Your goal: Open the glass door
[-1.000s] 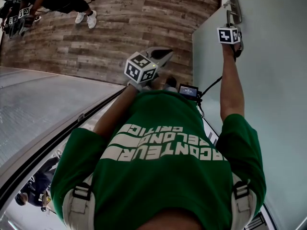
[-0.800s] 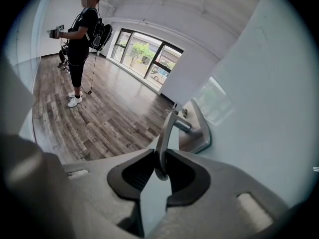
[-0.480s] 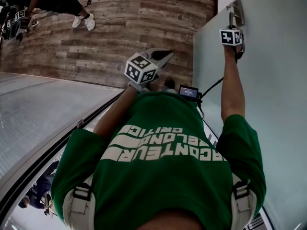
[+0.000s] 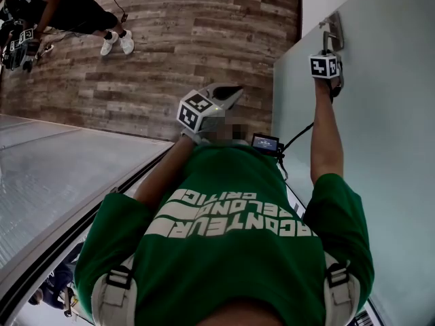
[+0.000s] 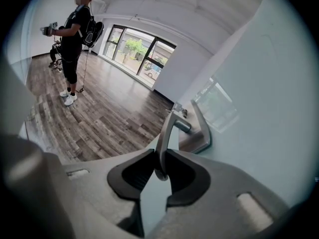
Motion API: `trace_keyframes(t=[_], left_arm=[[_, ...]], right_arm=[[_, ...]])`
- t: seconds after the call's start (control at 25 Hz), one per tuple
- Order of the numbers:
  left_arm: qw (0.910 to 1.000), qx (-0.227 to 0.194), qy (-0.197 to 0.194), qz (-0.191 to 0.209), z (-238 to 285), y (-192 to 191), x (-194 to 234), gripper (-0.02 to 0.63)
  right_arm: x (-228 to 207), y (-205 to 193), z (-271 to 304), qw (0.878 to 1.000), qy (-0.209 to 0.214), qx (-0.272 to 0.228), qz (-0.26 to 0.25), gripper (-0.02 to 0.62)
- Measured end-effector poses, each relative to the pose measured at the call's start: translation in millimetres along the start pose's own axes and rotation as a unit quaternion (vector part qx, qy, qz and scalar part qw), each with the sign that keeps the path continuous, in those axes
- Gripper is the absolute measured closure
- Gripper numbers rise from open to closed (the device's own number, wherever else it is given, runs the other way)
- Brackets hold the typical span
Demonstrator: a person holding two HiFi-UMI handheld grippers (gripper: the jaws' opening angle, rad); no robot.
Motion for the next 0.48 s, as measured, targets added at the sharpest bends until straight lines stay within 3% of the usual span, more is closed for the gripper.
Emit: trace_keyframes(t=[0.48], left_arm=[[1.0,0.002,-0.002,-0.005,11,-1,2,0.589]], right_arm=[[-20,-14,8,1.0,-0.019,0.01,0.008,0.535]])
Point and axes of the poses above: the fingertips, and each gripper's own axes: z forward along the fingers, x to its left, y out of its top, the point moved 10 cm from there along -z, backward along the fingers, and after that the axes turned 2 degrees about z, right-handed, at the moved point
